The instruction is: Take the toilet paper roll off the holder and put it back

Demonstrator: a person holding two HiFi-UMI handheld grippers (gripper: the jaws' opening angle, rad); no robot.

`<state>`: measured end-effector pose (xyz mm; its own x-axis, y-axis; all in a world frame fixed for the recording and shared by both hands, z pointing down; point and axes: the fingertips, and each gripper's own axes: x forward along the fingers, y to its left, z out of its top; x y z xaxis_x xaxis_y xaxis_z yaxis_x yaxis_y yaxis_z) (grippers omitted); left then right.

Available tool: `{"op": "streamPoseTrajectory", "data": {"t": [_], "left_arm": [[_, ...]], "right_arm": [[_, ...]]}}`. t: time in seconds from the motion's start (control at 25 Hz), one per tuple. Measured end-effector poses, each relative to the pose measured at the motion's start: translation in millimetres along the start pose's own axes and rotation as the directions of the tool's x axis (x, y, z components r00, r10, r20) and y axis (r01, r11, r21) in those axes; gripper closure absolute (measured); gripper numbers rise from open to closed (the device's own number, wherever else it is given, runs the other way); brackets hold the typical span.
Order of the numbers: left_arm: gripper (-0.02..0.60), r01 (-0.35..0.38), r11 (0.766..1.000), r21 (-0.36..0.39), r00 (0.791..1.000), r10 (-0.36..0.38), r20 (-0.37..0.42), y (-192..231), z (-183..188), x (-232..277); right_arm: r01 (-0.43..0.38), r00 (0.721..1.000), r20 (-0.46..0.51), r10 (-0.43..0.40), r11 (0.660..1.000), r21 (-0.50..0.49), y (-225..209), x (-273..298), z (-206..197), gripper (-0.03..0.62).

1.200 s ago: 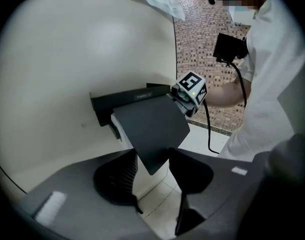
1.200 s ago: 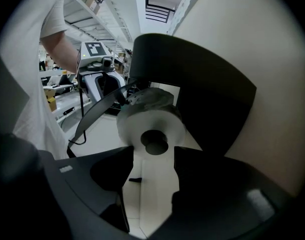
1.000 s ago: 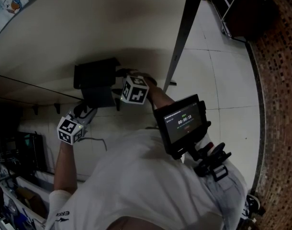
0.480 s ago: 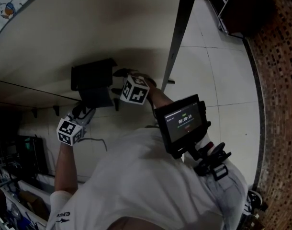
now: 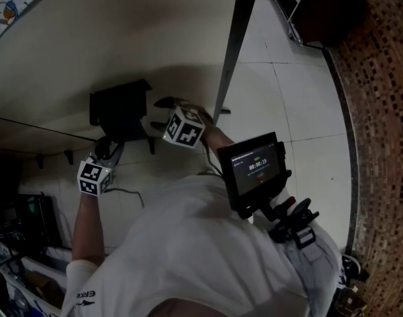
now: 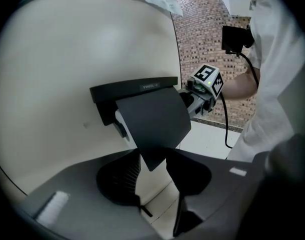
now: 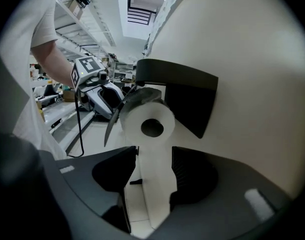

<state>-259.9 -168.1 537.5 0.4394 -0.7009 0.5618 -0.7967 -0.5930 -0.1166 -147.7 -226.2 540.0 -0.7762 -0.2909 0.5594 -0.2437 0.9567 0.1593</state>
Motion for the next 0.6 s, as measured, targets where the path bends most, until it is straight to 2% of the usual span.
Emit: {"op": "streamPoseTrajectory", "data": {"t": [0.16,0.36,0.6], "left_arm": [[0.428,-0.045,0.999,0.013,0.999,0.045,0.007,5.9,-3.8,6.6],[0.434,-0.121,0.992,0.025,0.993,0.121,0.017,7.9,-17.8,-2.4],[0.439,-0.191,0.981,0.036,0.981,0.19,0.026,16.5,-9.9,17.2]], "right_arm": [[0.026,1.0,-0.007,-0.025,0.999,0.024,3.7,-8.2,-0.7,0.384],[0.059,0.998,-0.029,-0.059,0.998,0.029,28.8,-17.4,2.5,0.413],[0.107,0.993,-0.061,-0.104,0.993,0.05,22.5,-21.0,-3.4,0.459]]}}
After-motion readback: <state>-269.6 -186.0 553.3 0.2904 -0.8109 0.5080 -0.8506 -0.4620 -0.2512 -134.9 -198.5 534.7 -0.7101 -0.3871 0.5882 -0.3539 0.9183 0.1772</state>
